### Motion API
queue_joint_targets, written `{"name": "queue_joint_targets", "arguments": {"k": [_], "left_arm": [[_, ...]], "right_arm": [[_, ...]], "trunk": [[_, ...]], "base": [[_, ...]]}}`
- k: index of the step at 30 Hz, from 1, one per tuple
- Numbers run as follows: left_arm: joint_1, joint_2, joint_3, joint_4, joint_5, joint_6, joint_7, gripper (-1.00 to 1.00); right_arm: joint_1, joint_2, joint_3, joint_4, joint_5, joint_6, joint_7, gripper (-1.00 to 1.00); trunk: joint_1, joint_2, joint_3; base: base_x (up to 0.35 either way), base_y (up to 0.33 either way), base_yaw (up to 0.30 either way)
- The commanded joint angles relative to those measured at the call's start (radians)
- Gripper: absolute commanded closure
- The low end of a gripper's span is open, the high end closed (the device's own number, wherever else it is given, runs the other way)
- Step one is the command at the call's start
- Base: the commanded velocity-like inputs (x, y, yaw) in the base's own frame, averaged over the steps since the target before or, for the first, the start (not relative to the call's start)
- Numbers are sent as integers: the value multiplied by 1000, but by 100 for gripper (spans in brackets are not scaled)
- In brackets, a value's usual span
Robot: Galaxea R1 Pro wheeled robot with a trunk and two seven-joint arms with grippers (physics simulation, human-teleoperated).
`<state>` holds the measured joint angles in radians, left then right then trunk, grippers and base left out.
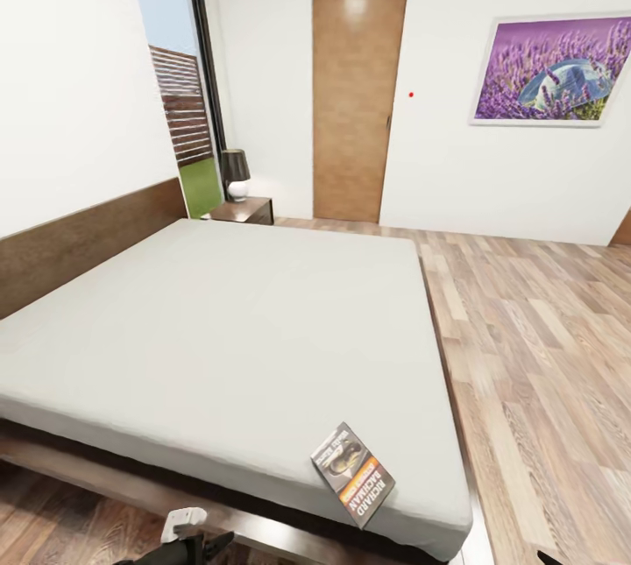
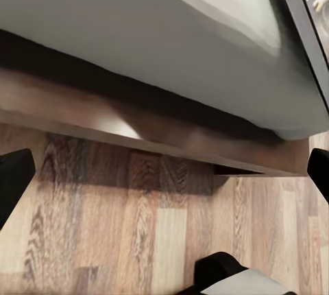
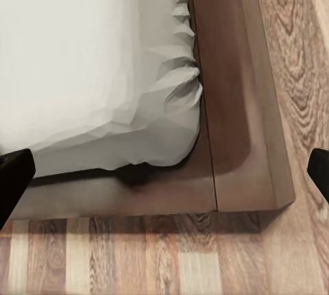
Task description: In the bedroom, move the book from the bed onto either nightstand, and place the two sandals side by side next to the bed.
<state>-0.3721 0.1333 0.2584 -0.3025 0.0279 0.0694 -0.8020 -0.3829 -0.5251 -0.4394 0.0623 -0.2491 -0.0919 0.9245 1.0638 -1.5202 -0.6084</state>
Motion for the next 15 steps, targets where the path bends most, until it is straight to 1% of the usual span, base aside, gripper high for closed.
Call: {"name": "queue_joint_targets", "arguments": {"k": [1, 14, 15], "left_arm": [[-1, 0, 4, 0, 3, 7, -5, -100], [-1, -1, 3, 0, 3, 7, -5, -100], [-1, -1, 3, 0, 2, 7, -5, -100]], "right_arm": [[-2, 0, 8, 5, -9, -9, 4, -100], [-1, 0, 7, 19, -19, -6, 11, -100], [3, 9, 7, 20, -17, -6, 11, -100]], "trunk": [[0, -1, -1], [0, -1, -1], [0, -1, -1]], "base": [[0, 0, 65], [0, 0, 13], [0, 0, 0]]}}
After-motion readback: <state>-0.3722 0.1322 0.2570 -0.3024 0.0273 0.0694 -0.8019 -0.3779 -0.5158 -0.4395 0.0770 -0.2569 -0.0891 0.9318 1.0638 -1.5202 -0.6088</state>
